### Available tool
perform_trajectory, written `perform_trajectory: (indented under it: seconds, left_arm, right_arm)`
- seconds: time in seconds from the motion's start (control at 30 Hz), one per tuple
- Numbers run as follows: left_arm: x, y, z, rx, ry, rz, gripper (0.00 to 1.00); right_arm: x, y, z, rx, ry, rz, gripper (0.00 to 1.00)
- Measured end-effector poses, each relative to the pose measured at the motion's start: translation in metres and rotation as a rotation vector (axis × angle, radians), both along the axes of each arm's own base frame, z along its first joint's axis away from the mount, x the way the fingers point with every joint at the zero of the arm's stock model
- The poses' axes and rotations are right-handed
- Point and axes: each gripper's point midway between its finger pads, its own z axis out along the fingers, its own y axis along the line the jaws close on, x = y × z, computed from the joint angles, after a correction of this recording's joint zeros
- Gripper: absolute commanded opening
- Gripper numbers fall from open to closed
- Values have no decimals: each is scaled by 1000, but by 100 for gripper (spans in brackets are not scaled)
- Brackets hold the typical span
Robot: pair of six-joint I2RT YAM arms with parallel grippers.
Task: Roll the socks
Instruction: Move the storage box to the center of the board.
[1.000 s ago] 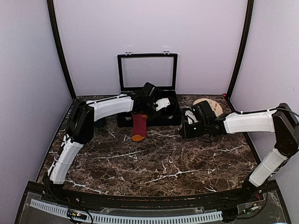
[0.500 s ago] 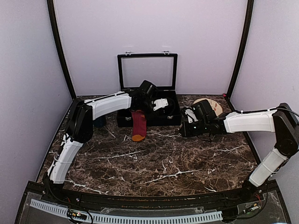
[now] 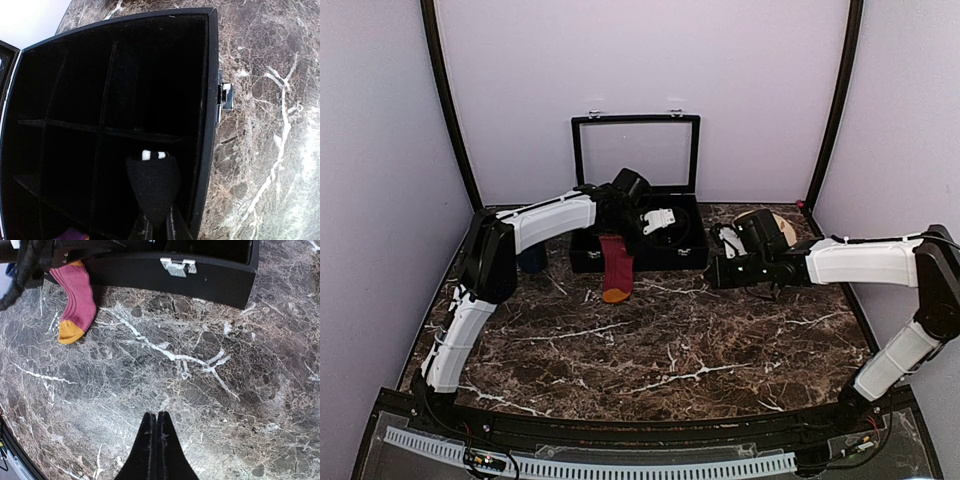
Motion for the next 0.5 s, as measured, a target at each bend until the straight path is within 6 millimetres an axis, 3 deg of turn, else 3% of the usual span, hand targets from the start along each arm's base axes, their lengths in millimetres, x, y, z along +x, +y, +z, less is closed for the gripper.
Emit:
perform_trajectory:
  seconds: [0.5]
  left_arm:
    - [-20, 0, -3, -27, 116, -6, 0]
  right_arm:
    - [-1, -1, 3, 5, -6, -1, 0]
